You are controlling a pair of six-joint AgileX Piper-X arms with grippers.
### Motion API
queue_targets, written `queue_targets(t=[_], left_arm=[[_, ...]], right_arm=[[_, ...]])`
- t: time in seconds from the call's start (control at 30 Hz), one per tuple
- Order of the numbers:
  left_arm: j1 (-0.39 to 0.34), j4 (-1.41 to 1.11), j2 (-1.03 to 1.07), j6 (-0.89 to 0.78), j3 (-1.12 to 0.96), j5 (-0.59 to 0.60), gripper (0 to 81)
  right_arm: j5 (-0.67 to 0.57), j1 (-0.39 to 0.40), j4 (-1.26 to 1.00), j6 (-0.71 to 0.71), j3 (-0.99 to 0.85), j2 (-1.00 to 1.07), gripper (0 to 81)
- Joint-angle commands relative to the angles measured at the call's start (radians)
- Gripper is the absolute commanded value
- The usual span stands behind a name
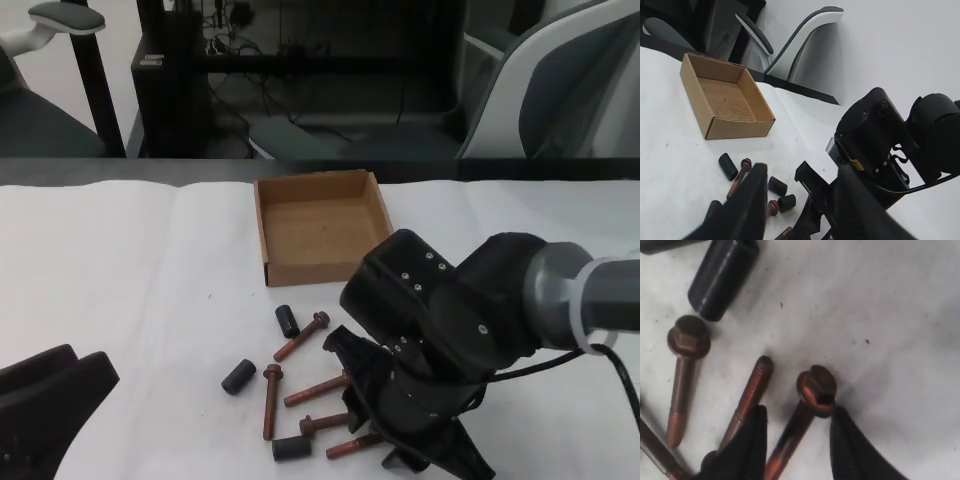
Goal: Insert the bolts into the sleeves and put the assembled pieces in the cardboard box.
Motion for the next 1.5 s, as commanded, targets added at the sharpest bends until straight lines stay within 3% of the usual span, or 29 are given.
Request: queue_targets(t=[0.0,0.97,1.03,1.17,1.27,1.47], left_arm=[[0.002,-0.018,0.003,-0.008,-0.012,-0.010,44.1],[0.002,-0.018,0.003,-0.008,-0.012,-0.039,44.1],[0.002,-0.018,0.003,-0.008,-0.012,-0.043,44.1],[0.002,-0.018,0.003,-0.008,-0.012,-0.069,44.1],[0.002,-0.018,0.003,-0.008,-0.012,-0.069,44.1],[0.002,-0.018,0.003,-0.008,-0.012,-0.069,44.1]], right_arm=[[-0.009,-0.006,-0.032,-0.008,-0.007,0.015,41.3],[-0.018,-0.029,0.083,-0.008,-0.007,0.052,41.2],[-0.013,-0.029,0.083,-0.010,-0.007,0.057,36.8],[-0.011,-0.029,0.083,-0.043,-0.007,0.061,13.4],[-0.011,-0.029,0.083,-0.054,-0.007,0.061,1.7],[-0.011,-0.029,0.076,-0.062,-0.007,0.061,0.6]])
